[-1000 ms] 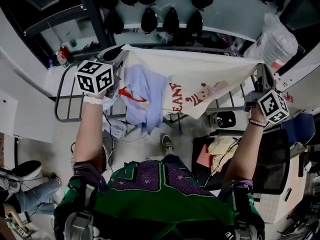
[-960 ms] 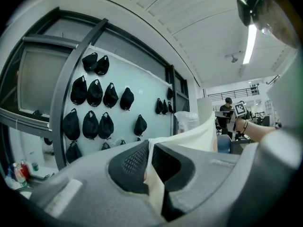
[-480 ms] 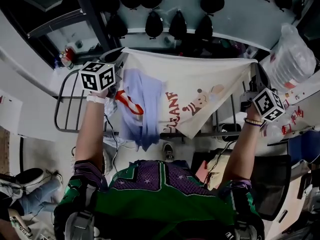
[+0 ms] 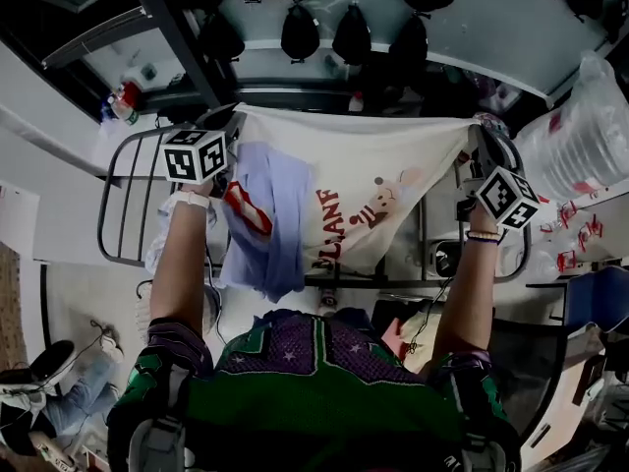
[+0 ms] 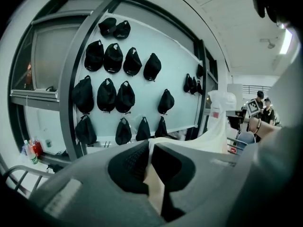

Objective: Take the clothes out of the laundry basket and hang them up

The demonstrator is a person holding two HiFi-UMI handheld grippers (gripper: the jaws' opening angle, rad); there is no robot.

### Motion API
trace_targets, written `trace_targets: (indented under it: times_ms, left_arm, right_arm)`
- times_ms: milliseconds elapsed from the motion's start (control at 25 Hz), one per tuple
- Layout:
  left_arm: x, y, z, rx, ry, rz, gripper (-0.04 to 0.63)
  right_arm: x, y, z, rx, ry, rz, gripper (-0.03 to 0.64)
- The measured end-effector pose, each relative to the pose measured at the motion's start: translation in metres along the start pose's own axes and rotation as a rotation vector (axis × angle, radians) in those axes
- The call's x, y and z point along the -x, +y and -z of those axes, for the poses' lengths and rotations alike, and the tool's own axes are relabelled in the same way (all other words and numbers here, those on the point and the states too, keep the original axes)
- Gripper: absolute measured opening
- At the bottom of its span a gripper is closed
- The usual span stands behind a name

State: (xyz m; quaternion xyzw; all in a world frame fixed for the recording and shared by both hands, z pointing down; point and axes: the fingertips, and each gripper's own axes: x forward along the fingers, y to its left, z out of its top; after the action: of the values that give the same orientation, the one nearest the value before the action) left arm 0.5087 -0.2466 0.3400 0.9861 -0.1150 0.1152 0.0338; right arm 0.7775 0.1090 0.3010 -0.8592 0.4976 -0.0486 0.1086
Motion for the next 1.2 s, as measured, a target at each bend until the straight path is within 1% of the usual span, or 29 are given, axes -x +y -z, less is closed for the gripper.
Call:
trace_targets:
  times_ms: [160,240,320,480,520,560,600,680,800,920,1080,1200]
  left_arm:
    - [-0.016,0.014,0.028,0.013,0.048,-0.042,0.020]
    - [-0.021,0.022,0.040,0.035,0.063,-0.065,0.020]
    - [-0.025,0.030,0.051,0.058,0.077,-0.088,0.020]
    - [-0.031,0.041,0.071,0.071,0.128,-0.124,0.023]
    - [-0.032,0.042,0.073,0.072,0.133,-0.126,0.047]
    - [-0.033,0.043,0.074,0.070,0.137,-0.128,0.095]
    - [-0.033,0.043,0.074,0.064,0.141,-0.133,0.124]
    - [-0.033,0.046,0.073,0.048,0.145,-0.148,0.149]
    - [-0.030,0.053,0.075,0.049,0.159,-0.181,0.155]
    - [-0.026,0.060,0.080,0.053,0.194,-0.207,0.155]
    - [-0.020,0.063,0.089,0.048,0.250,-0.195,0.155]
    - [-0.017,0.068,0.091,0.055,0.250,-0.205,0.156]
  right_arm:
    - [-0.028,-0.004,0.030,0.017,0.071,-0.007,0.004]
    - [-0.039,-0.007,0.043,0.030,0.103,-0.007,0.005]
    - [-0.047,-0.011,0.055,0.035,0.132,-0.001,0.005]
    - [-0.060,-0.020,0.079,0.059,0.199,0.024,0.006]
    - [-0.063,-0.023,0.084,0.066,0.214,0.031,0.006]
    - [-0.065,-0.025,0.088,0.069,0.226,0.037,0.011]
    - [-0.066,-0.028,0.091,0.070,0.235,0.041,0.029]
    - [-0.069,-0.034,0.095,0.063,0.245,0.044,0.065]
    - [-0.071,-0.045,0.096,0.053,0.257,0.047,0.097]
    - [-0.072,-0.057,0.094,0.052,0.264,0.060,0.101]
    - [-0.071,-0.067,0.099,0.061,0.311,0.051,0.118]
    - [-0.068,-0.070,0.105,0.073,0.346,0.024,0.130]
